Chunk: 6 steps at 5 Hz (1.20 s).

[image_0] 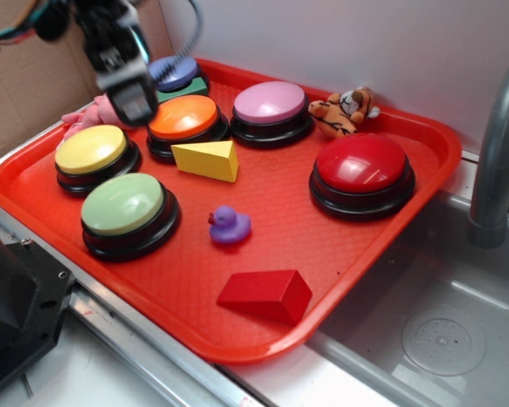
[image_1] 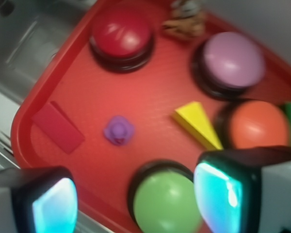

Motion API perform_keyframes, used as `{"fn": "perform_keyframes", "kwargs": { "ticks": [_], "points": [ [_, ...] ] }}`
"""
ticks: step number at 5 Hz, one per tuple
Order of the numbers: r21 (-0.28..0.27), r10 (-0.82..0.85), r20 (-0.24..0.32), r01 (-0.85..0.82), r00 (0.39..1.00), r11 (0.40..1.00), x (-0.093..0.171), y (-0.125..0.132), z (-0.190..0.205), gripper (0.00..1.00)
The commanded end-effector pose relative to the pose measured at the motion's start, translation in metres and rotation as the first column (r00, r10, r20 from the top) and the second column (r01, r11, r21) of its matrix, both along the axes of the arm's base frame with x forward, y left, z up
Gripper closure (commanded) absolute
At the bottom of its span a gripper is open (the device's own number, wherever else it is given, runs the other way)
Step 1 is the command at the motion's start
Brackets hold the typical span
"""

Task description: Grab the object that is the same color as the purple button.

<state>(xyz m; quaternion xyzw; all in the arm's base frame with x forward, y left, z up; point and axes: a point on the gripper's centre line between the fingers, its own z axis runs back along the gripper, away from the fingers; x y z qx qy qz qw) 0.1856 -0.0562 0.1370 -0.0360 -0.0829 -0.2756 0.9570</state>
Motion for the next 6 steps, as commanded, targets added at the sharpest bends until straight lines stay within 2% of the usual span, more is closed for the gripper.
{"fn": "perform_keyframes", "kwargs": {
  "ticks": [1, 2, 4, 5, 6],
  "points": [
    [-0.045, -0.050, -0.042, 0.048, 0.998, 0.998, 0.012, -0.020, -0.051, 0.00],
    [-0.072, -0.060, -0.083, 0.054, 0.995, 0.996, 0.015, -0.023, -0.083, 0.00],
    [-0.015, -0.086, -0.139, 0.085, 0.987, 0.996, 0.013, -0.034, -0.111, 0.00],
    [0.009, -0.104, -0.147, 0.106, 0.984, 0.994, 0.015, -0.037, -0.111, 1.00],
    [0.026, -0.065, -0.129, 0.069, 0.990, 0.997, 0.017, -0.039, -0.111, 1.00]
  ]
}}
